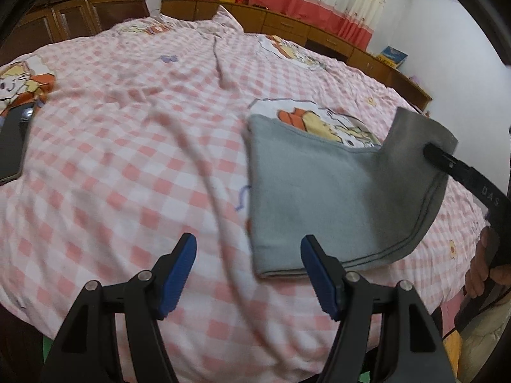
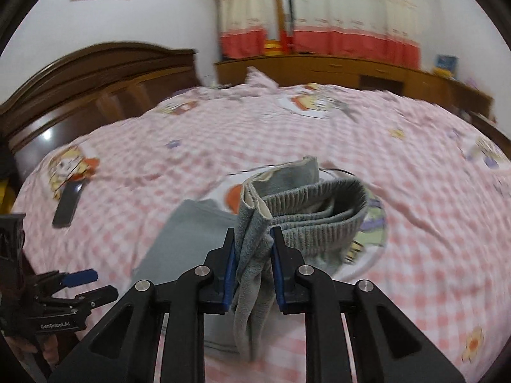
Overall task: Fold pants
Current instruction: 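Grasp the waistband end with the right gripper and fold it over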
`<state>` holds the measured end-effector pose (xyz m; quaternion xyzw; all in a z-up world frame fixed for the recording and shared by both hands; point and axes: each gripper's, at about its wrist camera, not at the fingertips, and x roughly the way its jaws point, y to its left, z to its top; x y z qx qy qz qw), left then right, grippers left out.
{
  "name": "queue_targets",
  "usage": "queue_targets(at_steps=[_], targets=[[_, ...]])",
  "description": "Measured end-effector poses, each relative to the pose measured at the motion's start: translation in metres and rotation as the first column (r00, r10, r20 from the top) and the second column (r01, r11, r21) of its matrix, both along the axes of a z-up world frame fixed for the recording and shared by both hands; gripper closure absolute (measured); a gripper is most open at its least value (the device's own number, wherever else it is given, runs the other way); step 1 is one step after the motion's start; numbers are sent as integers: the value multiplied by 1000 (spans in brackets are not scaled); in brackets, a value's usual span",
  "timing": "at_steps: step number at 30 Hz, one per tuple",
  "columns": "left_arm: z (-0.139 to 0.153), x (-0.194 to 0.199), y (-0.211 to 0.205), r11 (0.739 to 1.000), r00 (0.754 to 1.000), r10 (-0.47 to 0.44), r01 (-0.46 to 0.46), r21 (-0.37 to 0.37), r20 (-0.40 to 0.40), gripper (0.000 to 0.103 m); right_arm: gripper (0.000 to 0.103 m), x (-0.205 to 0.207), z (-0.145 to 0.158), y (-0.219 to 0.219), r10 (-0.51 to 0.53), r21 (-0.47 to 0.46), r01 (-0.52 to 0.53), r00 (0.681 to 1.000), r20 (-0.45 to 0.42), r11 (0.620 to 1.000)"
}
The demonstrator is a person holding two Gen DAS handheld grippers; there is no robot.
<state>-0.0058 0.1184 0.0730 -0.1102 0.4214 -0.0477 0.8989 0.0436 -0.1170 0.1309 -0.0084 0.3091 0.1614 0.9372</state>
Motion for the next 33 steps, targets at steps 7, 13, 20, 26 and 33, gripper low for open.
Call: queue_targets(at_steps=[7, 13, 20, 26, 33], targets=[[-7, -9, 39, 997, 997, 73, -73, -40, 7, 32, 83, -8, -13, 81, 200, -172, -198, 980, -8, 965], [-14, -15, 64, 989, 993, 116, -115, -96, 5, 32, 83, -16, -56, 137, 301, -369, -308, 950, -78, 877], [-11, -18, 71, 987, 990, 141, -139, -78, 22, 32, 70, -21, -64, 140, 354, -297, -379, 925, -135, 877], [-4, -13, 64, 989, 992, 126, -123, -83, 27, 32, 69, -36, -44, 121, 391, -161, -413, 908, -150, 896], [20, -2, 29, 997, 993, 62, -58, -41, 99, 32, 69, -38, -26, 68, 275, -57, -282, 955, -112, 958]])
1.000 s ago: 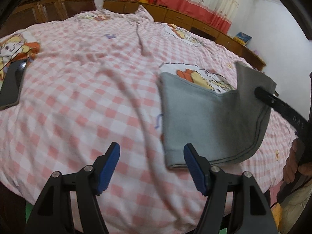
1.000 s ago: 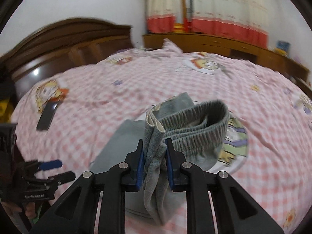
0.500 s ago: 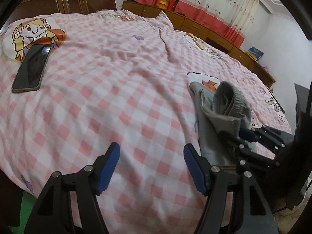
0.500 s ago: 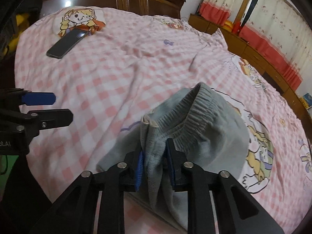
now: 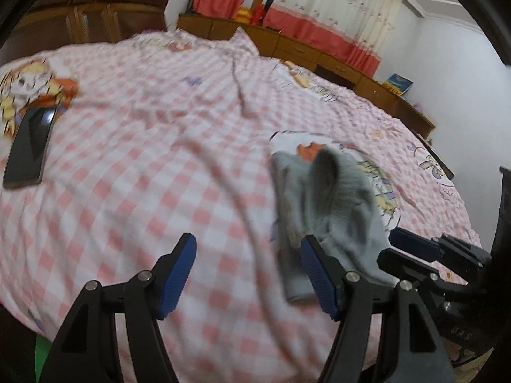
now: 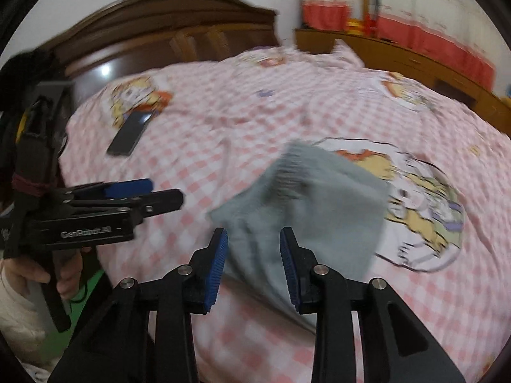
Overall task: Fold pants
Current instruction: 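Grasp the waistband end with the right gripper and fold it over, then lower the folded waistband onto the pants with the right gripper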
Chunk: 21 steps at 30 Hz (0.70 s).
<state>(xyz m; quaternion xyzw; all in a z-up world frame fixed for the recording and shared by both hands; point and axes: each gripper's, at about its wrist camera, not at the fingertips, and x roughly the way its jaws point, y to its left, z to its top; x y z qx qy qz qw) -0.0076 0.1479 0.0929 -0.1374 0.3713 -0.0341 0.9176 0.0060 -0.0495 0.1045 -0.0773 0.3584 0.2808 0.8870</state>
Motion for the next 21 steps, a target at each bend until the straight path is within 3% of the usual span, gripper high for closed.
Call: queue_targets(at_steps=[7, 12, 14, 16, 18, 21], targets=[[26, 31, -62, 984, 983, -166, 161, 71, 75, 38, 70, 46, -4, -54, -225, 72, 228, 973, -49, 971], [34, 74, -92, 973, 971, -218, 208, 103, 95, 38, 77, 62, -12, -67, -273, 137, 283, 958, -88, 949], [25, 99, -101, 965, 984, -168, 152, 214, 59, 38, 77, 68, -18, -62, -271, 148, 282, 958, -92, 948], [12, 121, -104, 940, 992, -120, 106, 325, 23, 38, 77, 74, -25, -56, -264, 147, 277, 960, -97, 950], [-5, 136, -101, 931, 993, -112, 114, 348, -27, 37, 77, 83, -37, -47, -252, 128, 265, 962, -109, 956], [-31, 152, -91, 940, 989, -108, 134, 314, -98, 36, 77, 96, -60, -39, -255, 90, 269, 956, -145, 959]])
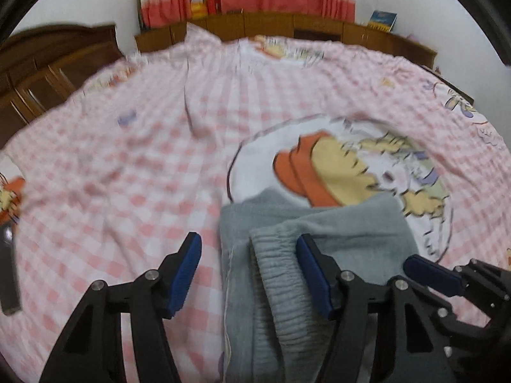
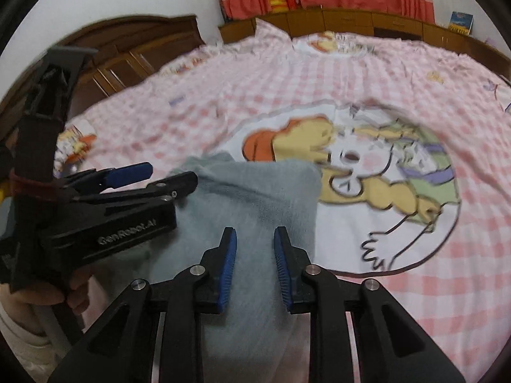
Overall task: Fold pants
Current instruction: 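Lower the folded waistband onto the pants with the right gripper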
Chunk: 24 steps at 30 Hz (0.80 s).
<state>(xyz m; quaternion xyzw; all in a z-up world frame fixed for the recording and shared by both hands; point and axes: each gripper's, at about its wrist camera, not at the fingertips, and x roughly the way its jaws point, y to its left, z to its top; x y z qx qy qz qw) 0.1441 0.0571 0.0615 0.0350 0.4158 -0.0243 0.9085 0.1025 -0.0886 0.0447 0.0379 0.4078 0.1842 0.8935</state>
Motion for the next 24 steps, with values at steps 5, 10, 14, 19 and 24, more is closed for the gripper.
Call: queue_targets(at_steps=[5, 10, 14, 19, 24], targets=[[-11, -1, 16, 995, 1000, 10, -13, -95, -25, 33, 77, -1, -4, -3, -2, 18, 2, 1000, -8, 1000], [20, -31, 33, 982, 999, 38, -37, -183, -2, 34, 77, -17, 13, -14, -9, 51, 8, 1000, 11, 999], [45, -71, 30, 966, 998, -25, 39, -255, 58, 34, 77, -34, 22, -18, 4, 56, -5, 1000, 13, 998], [41, -90, 13, 961, 994, -95, 104, -257, 44, 47, 77, -50, 25, -18, 18, 60, -18, 1000, 7, 998], [7, -88, 10, 969, 994, -69, 46, -243, -85, 76, 77, -55, 15, -13, 37, 43, -36, 999, -26, 998]])
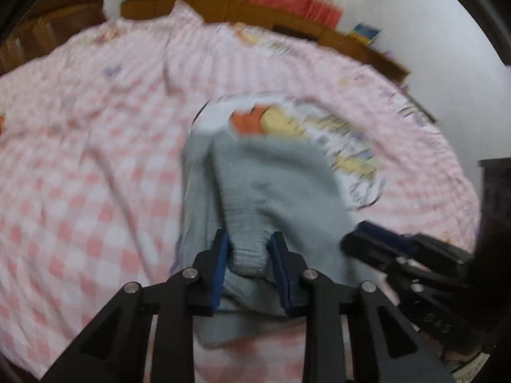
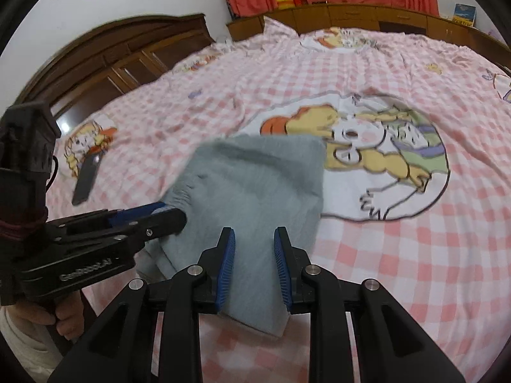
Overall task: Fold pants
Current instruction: 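Lower the folded waistband onto the pants with the right gripper, then open the right gripper and release the folded pants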
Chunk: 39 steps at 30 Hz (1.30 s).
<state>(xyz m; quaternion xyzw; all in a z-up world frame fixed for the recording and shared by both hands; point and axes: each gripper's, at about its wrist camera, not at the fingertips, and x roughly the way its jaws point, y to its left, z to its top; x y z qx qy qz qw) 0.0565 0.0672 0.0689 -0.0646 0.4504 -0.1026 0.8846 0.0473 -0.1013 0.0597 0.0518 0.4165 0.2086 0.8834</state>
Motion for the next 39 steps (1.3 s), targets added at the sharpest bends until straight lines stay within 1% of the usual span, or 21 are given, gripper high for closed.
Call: queue_targets(at_steps=[2, 5, 6, 8, 10, 11, 12, 13, 16, 21, 24, 25, 26, 27, 28, 29, 30, 31, 34, 36, 39], targets=[[-9, -5, 6, 1000, 1000, 18, -19, -16, -15, 75, 77, -2, -8, 1, 13, -6, -13, 1000, -26, 1000], [-10, -14, 10, 1000, 1000, 18, -18, -25, -4, 74, 77, -7, -11, 0, 24, -15, -24, 1000, -19, 1000], [-9, -16, 10, 1000, 1000, 19, -19, -21, 1, 71, 77, -8, -11, -1, 22, -13, -22, 1000, -19, 1000], [-6, -18, 12, 999, 999, 37, -36, -13, 8, 61, 76, -7, -9, -4, 13, -2, -13, 1000, -25, 1000], [-2, -18, 16, 998, 998, 52, -52, -26, 18, 51, 72, -5, -5, -10, -10, 26, 10, 1000, -28, 1000], [1, -17, 19, 997, 998, 62, -60, -38, 28, 49, 64, -3, -4, -13, -28, 34, 29, 999, -26, 999], [3, -16, 21, 997, 997, 69, -67, -41, 34, 43, 56, -1, -3, -17, -50, 40, 51, 998, -25, 998], [5, -13, 24, 996, 996, 78, -77, -36, 42, 39, 54, 2, -3, -21, -72, 48, 73, 997, -26, 996], [6, -1, 27, 996, 995, 81, -79, -45, 53, 37, 53, 13, -6, -28, -100, 86, 105, 993, -59, 991], [-12, 23, 29, 991, 997, 78, -80, -108, -15, 37, 53, 34, -22, -29, -97, 138, 115, 986, -133, 984], [-22, 31, 30, 984, 996, 83, -89, -155, -41, 36, 53, 42, -29, -25, -87, 157, 109, 987, -138, 982], [-23, 32, 30, 981, 995, 88, -95, -167, -45, 36, 54, 43, -29, -23, -84, 155, 104, 987, -135, 982], [-24, 32, 30, 979, 995, 91, -98, -179, -46, 36, 57, 44, -28, -20, -83, 145, 101, 989, -124, 984], [-24, 31, 30, 978, 995, 90, -97, -184, -45, 39, 67, 43, -27, -18, -82, 138, 98, 990, -115, 986], [-24, 30, 28, 977, 996, 80, -87, -193, -43, 49, 72, 42, -26, -17, -80, 136, 94, 991, -105, 986], [-23, 30, 27, 977, 996, 76, -82, -195, -40, 54, 81, 41, -24, -16, -78, 132, 90, 993, -91, 987], [-20, 28, 26, 977, 997, 74, -79, -196, -33, 59, 85, 39, -21, -17, -79, 134, 89, 994, -76, 987], [-18, 27, 24, 978, 997, 71, -75, -196, -26, 63, 85, 37, -18, -19, -79, 151, 88, 995, -67, 985], [-2, 19, 18, 975, 998, 59, -53, -214, 18, 69, 86, 30, -4, -25, -84, 170, 88, 996, -29, 982], [8, 15, 12, 970, 998, 40, -29, -239, 40, 69, 86, 22, 12, -29, -102, 132, 97, 994, 34, 987], [25, 12, -4, 968, 996, 9, 14, -251, 88, 69, 86, 13, 32, -42, -111, 101, 102, 990, 90, 990]])
